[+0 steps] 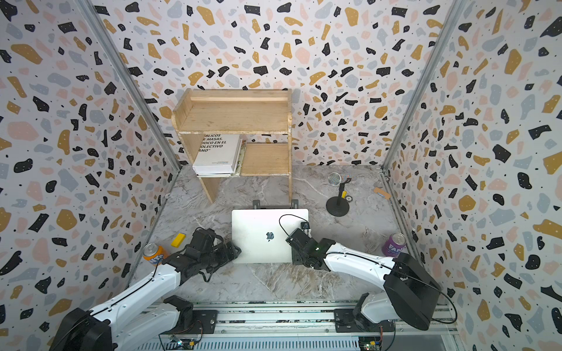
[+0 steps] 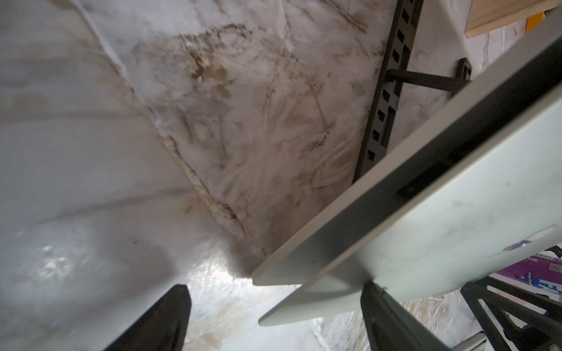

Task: Close the laptop lid and set it aside
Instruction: Close the lid of the laptop.

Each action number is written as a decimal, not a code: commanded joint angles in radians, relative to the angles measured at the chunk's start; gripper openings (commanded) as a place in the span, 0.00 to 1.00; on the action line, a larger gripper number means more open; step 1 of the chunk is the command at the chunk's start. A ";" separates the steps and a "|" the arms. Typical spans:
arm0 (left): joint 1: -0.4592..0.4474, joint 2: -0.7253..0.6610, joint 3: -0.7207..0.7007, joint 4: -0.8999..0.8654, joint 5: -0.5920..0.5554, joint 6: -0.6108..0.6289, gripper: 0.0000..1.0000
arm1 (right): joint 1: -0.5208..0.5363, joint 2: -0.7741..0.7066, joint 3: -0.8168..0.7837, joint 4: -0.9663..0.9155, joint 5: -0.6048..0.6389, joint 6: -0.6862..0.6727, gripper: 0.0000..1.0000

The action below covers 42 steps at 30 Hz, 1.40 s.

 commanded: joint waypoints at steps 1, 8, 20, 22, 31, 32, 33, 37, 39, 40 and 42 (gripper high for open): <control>-0.006 0.018 -0.012 0.037 -0.019 0.003 0.89 | -0.011 0.011 -0.008 0.003 0.008 0.004 0.63; -0.005 0.041 -0.009 0.077 -0.028 0.016 0.91 | -0.022 0.002 -0.011 0.015 0.011 -0.010 0.63; -0.005 0.072 0.064 0.140 -0.103 0.108 0.92 | -0.059 -0.067 -0.002 0.008 0.048 -0.067 0.66; -0.006 0.083 0.074 0.151 -0.108 0.109 0.92 | -0.070 -0.079 -0.002 0.007 0.049 -0.078 0.66; -0.007 0.139 0.113 0.233 -0.123 0.115 0.92 | -0.121 -0.061 0.015 0.090 -0.001 -0.143 0.72; -0.007 0.143 0.117 0.241 -0.123 0.118 0.92 | -0.125 -0.061 0.011 0.114 -0.008 -0.149 0.72; -0.007 0.148 0.121 0.250 -0.124 0.121 0.92 | -0.129 -0.061 0.007 0.136 -0.016 -0.160 0.72; -0.008 0.173 0.129 0.279 -0.120 0.125 0.92 | -0.134 -0.069 -0.011 0.214 -0.020 -0.195 0.73; -0.012 0.185 0.135 0.296 -0.115 0.125 0.92 | -0.136 -0.068 -0.008 0.227 -0.020 -0.207 0.74; -0.014 0.190 0.137 0.309 -0.112 0.124 0.92 | -0.136 -0.067 -0.003 0.229 -0.019 -0.212 0.74; -0.018 0.196 0.145 0.326 -0.112 0.125 0.92 | -0.138 -0.057 0.012 0.227 -0.019 -0.220 0.75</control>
